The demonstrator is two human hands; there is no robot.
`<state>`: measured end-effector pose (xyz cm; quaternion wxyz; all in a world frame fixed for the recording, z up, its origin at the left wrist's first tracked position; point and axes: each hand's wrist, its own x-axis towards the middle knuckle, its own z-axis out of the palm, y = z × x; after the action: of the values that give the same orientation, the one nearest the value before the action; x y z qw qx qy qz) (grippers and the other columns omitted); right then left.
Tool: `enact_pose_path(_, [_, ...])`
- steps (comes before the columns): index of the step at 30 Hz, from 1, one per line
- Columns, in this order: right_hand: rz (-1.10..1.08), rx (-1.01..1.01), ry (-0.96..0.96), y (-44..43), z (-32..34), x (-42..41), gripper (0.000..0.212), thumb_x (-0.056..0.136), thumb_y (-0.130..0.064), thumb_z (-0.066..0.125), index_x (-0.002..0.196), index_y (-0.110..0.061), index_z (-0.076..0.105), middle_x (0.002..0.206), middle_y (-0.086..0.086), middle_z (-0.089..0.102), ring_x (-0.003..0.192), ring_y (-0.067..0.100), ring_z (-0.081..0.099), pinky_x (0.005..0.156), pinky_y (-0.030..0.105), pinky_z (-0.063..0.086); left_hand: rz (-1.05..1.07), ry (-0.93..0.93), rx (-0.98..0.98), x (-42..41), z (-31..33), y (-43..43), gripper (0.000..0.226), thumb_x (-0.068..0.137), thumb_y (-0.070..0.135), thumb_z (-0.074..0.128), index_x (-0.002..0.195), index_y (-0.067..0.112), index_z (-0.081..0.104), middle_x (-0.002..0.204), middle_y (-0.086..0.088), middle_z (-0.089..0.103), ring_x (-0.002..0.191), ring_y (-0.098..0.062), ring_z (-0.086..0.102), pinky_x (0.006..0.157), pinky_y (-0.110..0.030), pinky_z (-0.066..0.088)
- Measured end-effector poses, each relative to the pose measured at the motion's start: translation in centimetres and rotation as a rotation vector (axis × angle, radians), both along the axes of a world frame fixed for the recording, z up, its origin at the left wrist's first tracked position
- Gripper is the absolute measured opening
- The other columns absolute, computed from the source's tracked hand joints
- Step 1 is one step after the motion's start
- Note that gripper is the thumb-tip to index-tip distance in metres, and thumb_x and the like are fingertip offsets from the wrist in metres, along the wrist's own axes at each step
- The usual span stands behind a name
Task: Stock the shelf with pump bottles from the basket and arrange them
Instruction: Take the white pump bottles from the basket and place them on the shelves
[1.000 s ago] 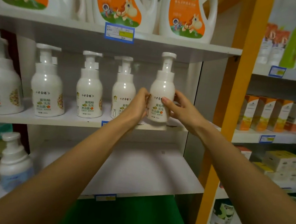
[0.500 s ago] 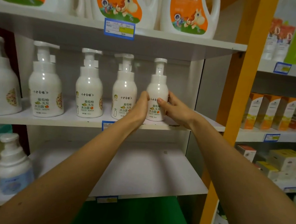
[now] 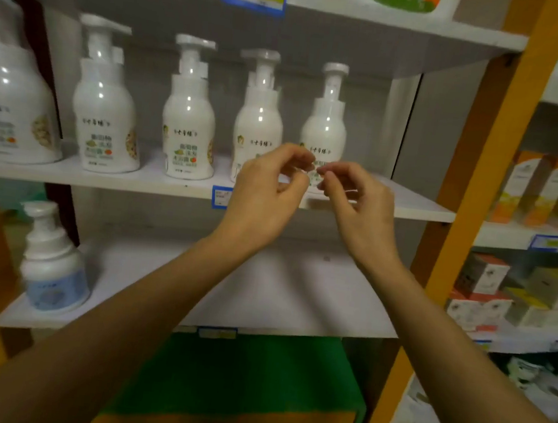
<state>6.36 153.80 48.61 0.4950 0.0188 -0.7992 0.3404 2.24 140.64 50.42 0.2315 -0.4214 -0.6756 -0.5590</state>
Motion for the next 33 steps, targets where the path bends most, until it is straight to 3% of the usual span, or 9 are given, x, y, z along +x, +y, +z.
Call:
enact_pose_path(5, [0.119, 0.072, -0.127, -3.4, -7.1, 2.1, 0.020, 0.093, -0.028, 0.047, 0.098, -0.021, 0.065, 0.079, -0.016, 0.064, 0.076, -0.001, 0.063, 0.071, 0.026, 0.055, 0.041, 0.013, -0.171, 0.8, -7.3, -5.2, 0.016, 0.085, 0.012, 0.054, 0.095, 0.013, 0.066, 0.089, -0.005, 0.071, 0.079, -0.015, 0.064, 0.069, -0.023, 0.052])
enact_pose_path(8, [0.165, 0.088, -0.255, -5.1, -13.1, 2.3, 0.023, 0.093, -0.029, 0.046, 0.101, -0.020, 0.064, 0.087, -0.014, 0.062, 0.077, -0.005, 0.061, 0.073, 0.018, 0.052, 0.065, -0.074, -0.318, 0.2, -13.0, -7.6, 0.018, 0.088, 0.014, 0.055, 0.103, 0.013, 0.064, 0.097, -0.003, 0.070, 0.085, -0.013, 0.064, 0.073, -0.018, 0.053])
enact_pose_path(14, [0.203, 0.060, -0.503, -7.8, -25.8, 1.9, 0.021, 0.089, -0.028, 0.051, 0.095, -0.019, 0.069, 0.085, -0.002, 0.074, 0.078, 0.016, 0.069, 0.070, 0.041, 0.054, 0.124, -0.319, -0.411, -1.2, -25.0, -11.8, 0.023, 0.081, 0.024, 0.058, 0.099, 0.012, 0.067, 0.089, 0.004, 0.067, 0.083, -0.011, 0.064, 0.076, -0.026, 0.052])
enact_pose_path(17, [0.213, 0.098, -0.628, -9.2, -32.0, 2.1, 0.017, 0.090, -0.028, 0.052, 0.096, -0.020, 0.067, 0.087, 0.000, 0.074, 0.076, 0.017, 0.067, 0.066, 0.037, 0.054, 0.122, -0.423, -0.492, -1.4, -31.4, -13.8, 0.021, 0.082, 0.019, 0.060, 0.101, 0.014, 0.067, 0.089, 0.004, 0.068, 0.083, -0.008, 0.064, 0.076, -0.021, 0.050])
enact_pose_path(20, [0.238, 0.115, -0.767, -10.5, -37.6, 2.5, 0.017, 0.091, -0.030, 0.051, 0.096, -0.023, 0.066, 0.088, -0.001, 0.073, 0.074, 0.018, 0.067, 0.063, 0.033, 0.052, 0.155, -0.521, -0.607, -1.5, -37.7, -15.9, 0.021, 0.082, 0.011, 0.062, 0.102, 0.014, 0.066, 0.096, 0.002, 0.069, 0.091, -0.014, 0.065, 0.083, -0.032, 0.053])
enact_pose_path(23, [0.294, 0.122, -0.935, -11.9, -42.7, 2.8, 0.022, 0.089, -0.033, 0.053, 0.105, -0.023, 0.063, 0.103, -0.001, 0.071, 0.091, 0.016, 0.066, 0.075, 0.029, 0.051, 0.147, -0.596, -0.806, -1.3, -43.1, -18.0, 0.039, 0.078, 0.021, 0.067, 0.115, 0.014, 0.059, 0.118, -0.001, 0.064, 0.108, -0.016, 0.059, 0.093, -0.038, 0.049])
enact_pose_path(27, [0.422, 0.359, -1.305, -13.7, -48.0, 3.0, 0.055, 0.081, -0.044, 0.060, 0.127, -0.019, 0.047, 0.131, 0.003, 0.055, 0.117, 0.021, 0.051, 0.096, 0.031, 0.039, -0.114, -0.848, -1.051, -0.3, -48.8, -21.5, 0.087, 0.064, 0.037, 0.079, 0.137, 0.023, 0.034, 0.132, 0.015, 0.034, 0.122, -0.003, 0.035, 0.101, -0.022, 0.033])
enact_pose_path(30, [0.441, 0.451, -1.350, -14.8, -50.1, 3.0, 0.048, 0.081, -0.038, 0.060, 0.124, -0.019, 0.050, 0.129, 0.003, 0.056, 0.115, 0.021, 0.053, 0.096, 0.032, 0.040, -0.106, -0.892, -1.130, 0.5, -52.1, -23.4, 0.083, 0.064, 0.040, 0.079, 0.134, 0.023, 0.039, 0.138, 0.006, 0.044, 0.126, -0.012, 0.042, 0.106, -0.033, 0.037])
enact_pose_path(33, [0.388, 0.417, -1.312, -15.3, -51.3, 2.7, 0.035, 0.083, -0.029, 0.058, 0.117, -0.019, 0.052, 0.124, 0.001, 0.058, 0.112, 0.019, 0.054, 0.093, 0.031, 0.043, -0.006, -0.888, -1.013, 1.1, -53.9, -23.8, 0.063, 0.072, 0.031, 0.075, 0.128, 0.018, 0.049, 0.132, -0.002, 0.054, 0.120, -0.016, 0.050, 0.101, -0.033, 0.042])
